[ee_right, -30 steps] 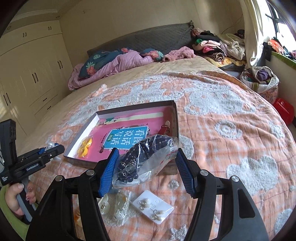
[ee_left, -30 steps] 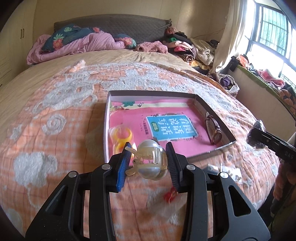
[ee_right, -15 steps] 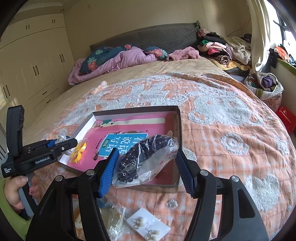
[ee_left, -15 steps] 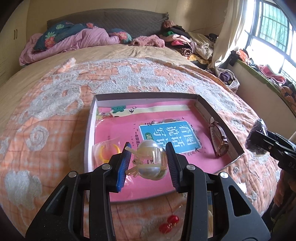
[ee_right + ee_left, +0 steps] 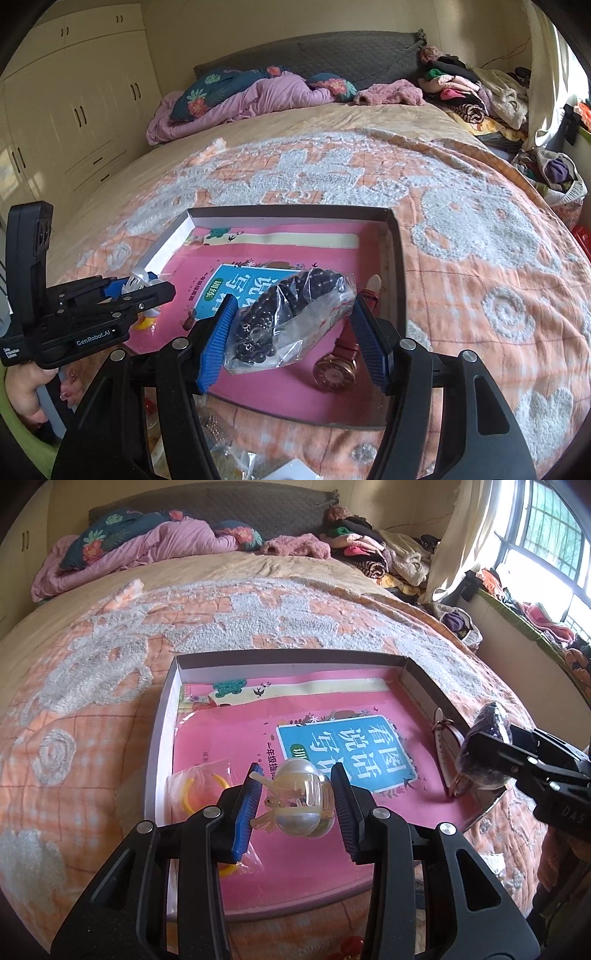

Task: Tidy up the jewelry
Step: 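Place the pearl clip in the box with the left gripper while the right gripper drops the bead bag there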

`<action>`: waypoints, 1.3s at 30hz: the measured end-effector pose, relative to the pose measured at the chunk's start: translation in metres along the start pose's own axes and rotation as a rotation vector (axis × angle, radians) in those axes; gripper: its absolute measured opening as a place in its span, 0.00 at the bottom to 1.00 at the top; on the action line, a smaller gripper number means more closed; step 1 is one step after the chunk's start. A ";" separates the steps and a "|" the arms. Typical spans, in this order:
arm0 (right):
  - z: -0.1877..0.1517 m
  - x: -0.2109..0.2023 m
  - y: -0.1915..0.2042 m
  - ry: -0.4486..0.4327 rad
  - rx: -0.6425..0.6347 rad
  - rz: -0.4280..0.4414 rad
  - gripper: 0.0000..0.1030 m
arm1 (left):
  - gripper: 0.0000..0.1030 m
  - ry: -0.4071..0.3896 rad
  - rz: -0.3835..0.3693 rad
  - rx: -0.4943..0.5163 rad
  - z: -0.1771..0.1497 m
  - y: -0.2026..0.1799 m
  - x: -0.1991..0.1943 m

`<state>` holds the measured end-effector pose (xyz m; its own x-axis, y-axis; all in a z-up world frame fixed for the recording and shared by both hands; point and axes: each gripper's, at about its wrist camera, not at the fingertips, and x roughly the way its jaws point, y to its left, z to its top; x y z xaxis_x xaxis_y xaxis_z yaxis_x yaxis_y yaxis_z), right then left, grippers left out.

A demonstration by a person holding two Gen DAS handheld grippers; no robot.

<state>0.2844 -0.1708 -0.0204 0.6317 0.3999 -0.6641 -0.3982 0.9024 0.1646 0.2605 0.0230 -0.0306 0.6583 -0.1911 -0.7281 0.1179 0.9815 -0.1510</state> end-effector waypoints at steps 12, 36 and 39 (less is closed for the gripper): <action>-0.008 0.037 0.007 0.071 -0.034 -0.007 0.59 | 0.30 0.038 0.020 -0.013 -0.001 0.012 0.014; -0.021 0.007 -0.001 0.038 0.040 0.005 0.77 | 0.48 0.024 0.042 -0.026 -0.002 0.015 0.004; -0.023 -0.007 -0.003 0.013 0.055 0.000 0.80 | 0.53 0.015 0.041 -0.033 -0.001 0.015 -0.002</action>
<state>0.2657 -0.1803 -0.0332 0.6230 0.3977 -0.6736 -0.3606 0.9102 0.2038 0.2602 0.0384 -0.0327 0.6510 -0.1510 -0.7439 0.0665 0.9876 -0.1422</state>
